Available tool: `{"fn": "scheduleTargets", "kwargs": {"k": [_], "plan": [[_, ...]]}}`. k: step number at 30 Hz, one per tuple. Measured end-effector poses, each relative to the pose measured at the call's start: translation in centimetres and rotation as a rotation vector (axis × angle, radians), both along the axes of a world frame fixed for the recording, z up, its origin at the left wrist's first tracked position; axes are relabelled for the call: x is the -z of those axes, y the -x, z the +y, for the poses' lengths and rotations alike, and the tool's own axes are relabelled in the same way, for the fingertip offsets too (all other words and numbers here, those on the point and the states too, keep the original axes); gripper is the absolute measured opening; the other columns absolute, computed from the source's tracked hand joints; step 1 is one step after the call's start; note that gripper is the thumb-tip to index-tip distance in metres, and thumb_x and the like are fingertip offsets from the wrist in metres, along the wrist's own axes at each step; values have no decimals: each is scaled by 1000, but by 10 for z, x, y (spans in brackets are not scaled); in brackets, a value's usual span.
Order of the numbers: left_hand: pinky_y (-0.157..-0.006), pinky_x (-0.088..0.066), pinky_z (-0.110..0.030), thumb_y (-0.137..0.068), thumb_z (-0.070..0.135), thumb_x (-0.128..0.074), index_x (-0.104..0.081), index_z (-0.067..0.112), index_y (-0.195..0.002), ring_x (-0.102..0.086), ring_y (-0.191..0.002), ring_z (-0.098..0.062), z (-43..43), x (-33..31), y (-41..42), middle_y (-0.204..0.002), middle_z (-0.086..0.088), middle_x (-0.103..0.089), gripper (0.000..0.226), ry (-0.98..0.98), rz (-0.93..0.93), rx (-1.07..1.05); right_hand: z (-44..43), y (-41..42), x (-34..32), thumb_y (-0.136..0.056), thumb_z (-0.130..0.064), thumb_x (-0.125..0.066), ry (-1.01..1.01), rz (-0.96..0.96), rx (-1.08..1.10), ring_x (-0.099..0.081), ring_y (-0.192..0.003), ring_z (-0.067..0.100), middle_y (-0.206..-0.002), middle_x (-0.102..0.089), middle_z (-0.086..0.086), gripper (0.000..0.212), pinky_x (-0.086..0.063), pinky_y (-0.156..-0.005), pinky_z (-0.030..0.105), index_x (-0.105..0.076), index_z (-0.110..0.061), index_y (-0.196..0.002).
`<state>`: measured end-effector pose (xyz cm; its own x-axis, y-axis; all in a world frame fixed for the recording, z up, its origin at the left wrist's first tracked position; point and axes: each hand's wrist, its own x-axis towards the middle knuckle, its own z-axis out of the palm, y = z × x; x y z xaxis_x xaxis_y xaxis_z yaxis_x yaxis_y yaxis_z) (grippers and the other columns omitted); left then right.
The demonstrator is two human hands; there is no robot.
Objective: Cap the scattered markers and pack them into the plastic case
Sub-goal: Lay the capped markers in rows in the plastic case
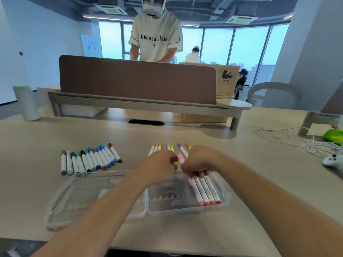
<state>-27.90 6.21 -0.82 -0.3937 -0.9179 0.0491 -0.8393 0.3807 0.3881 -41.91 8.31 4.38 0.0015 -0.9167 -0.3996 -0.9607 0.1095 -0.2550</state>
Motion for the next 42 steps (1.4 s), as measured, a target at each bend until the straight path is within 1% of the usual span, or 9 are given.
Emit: {"fn": "scheduleTargets", "kwargs": {"k": [3, 6, 10, 12, 14, 19, 31, 38, 42], "plan": [[-107, -39, -33, -94, 21, -50, -60, 23, -130, -49, -129, -19, 10, 7, 7, -139, 1, -56, 37, -20, 46, 20, 15, 7, 6, -81, -17, -51, 4, 14, -1, -38, -36, 16, -46, -49, 5, 25, -31, -43, 19, -60, -9, -60], [-80, -48, -24, -97, 19, -45, -57, 24, -130, -60, -108, -19, 23, 5, 12, -129, 0, -62, 36, -50, 66, 40, 23, 9, 13, -80, -16, -51, -23, -23, 9, -39, -42, 18, -57, -52, 8, 22, -30, -45, 21, -60, -8, -62], [-45, -35, -13, -97, 16, -40, -64, 13, -111, -50, -64, -12, 36, 7, 17, -95, -7, -66, 28, -71, 59, 107, 28, 13, 21, -92, -30, -56, 22, -13, -6, -42, -36, 14, -50, -54, 5, 40, -35, -44, 22, -55, -8, -58], [-49, -41, -19, -96, 15, -40, -64, 9, -95, -56, -65, -19, 38, 8, 16, -79, -8, -63, 25, -92, 67, 125, 27, 19, 24, -94, -38, -56, 68, -28, 0, -41, -32, 13, -40, -52, 2, 48, -36, -42, 21, -54, -8, -56], [-62, -47, -29, -95, 21, -48, -63, 10, -93, -61, -76, -23, 36, 9, 15, -89, -10, -67, 19, -101, 28, 163, 22, 25, 28, -94, -32, -57, 95, -54, 14, -40, -26, 11, -35, -50, 0, 45, -33, -37, 17, -56, -8, -56], [-98, -47, -33, -86, 50, -66, -58, 30, -129, -57, -112, -12, 30, 16, 8, -126, 11, -61, 48, -142, -3, 190, 15, 30, 37, -90, -32, -65, 103, -67, -25, -47, -37, 11, -49, -56, 3, 42, -41, -43, 19, -59, -11, -55], [-91, -46, -26, -79, 44, -77, -62, 32, -126, -59, -112, -14, 35, 13, 12, -124, 11, -65, 51, -128, 68, 141, 9, 27, 41, -88, -29, -66, 72, -19, -56, -53, -55, 21, -67, -62, 8, 28, -44, -51, 24, -64, -8, -70], [-63, -53, -27, -80, 43, -76, -63, 26, -122, -63, -71, -13, 27, 6, 15, -107, 1, -69, 47, -221, 50, 124, 4, 28, 36, -89, -28, -66, 27, -47, -71, -52, -49, 15, -62, -61, 4, 27, -43, -49, 21, -65, -9, -71], [-82, -50, -27, -94, 33, -60, -65, 25, -126, -64, -103, -16, 6, 3, 18, -120, 1, -67, 33, -94, 43, 65, -9, 35, 38, -91, -26, -64, 95, -120, -11, -51, -48, 17, -59, -60, 6, 30, -45, -52, 24, -66, -7, -68]]}}
